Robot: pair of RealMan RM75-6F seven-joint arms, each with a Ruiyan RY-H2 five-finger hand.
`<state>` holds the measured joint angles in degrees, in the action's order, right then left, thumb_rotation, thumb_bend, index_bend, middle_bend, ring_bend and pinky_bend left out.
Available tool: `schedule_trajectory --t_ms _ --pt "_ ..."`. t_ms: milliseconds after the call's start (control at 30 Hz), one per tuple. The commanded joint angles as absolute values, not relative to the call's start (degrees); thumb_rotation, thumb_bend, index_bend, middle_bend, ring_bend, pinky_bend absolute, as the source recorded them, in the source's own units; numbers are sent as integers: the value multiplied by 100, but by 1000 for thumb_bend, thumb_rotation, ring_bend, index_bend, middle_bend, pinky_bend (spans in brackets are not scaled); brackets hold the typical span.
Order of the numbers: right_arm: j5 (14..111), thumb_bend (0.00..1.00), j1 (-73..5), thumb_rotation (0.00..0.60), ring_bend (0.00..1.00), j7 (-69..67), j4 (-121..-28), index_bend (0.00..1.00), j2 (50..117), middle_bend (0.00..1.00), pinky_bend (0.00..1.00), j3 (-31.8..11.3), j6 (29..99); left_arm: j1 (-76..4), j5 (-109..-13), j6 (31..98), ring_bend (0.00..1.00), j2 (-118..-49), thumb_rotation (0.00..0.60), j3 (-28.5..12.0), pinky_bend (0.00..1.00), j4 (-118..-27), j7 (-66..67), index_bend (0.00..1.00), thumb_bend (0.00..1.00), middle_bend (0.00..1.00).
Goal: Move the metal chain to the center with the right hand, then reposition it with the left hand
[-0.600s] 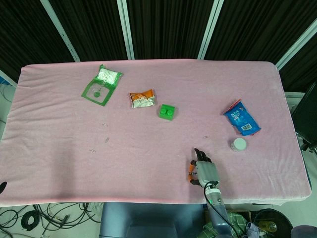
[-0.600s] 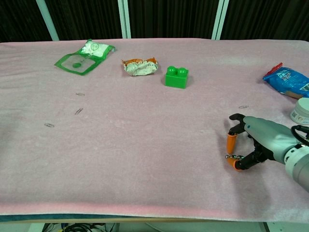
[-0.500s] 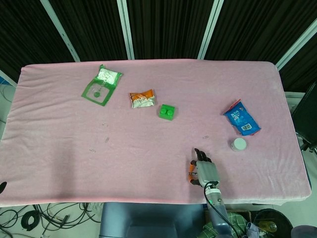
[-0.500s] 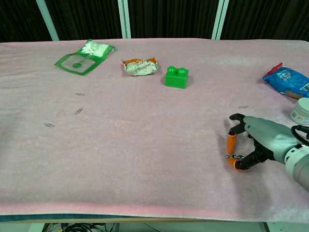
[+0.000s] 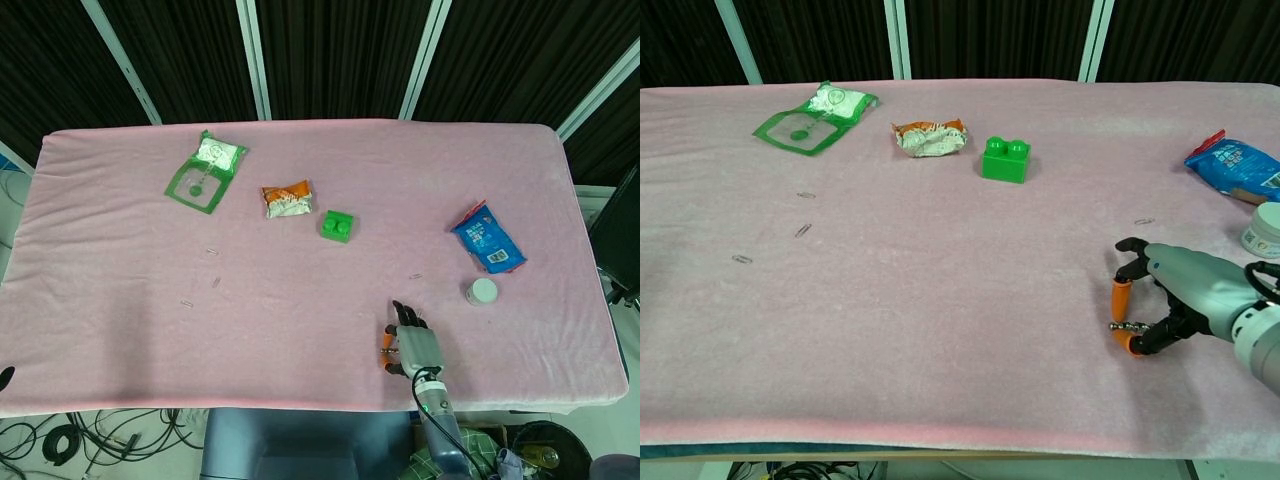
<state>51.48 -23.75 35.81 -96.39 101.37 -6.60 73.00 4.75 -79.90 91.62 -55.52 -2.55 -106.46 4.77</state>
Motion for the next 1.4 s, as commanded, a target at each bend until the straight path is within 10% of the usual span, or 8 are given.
schedule_trajectory --t_ms 33,1400 --pt "5144 272 -2378 600 0 3586 -9643 558 10135 0 180 -663 7300 476 -7985 9169 0 -5554 600 -259 0 -10648 481 45 187 4" --pt "5328 335 -2427 600 0 3241 -10130 598 9841 0 180 -864 7206 481 -7972 9163 0 -5541 600 -253 0 -10678 472 45 187 3"
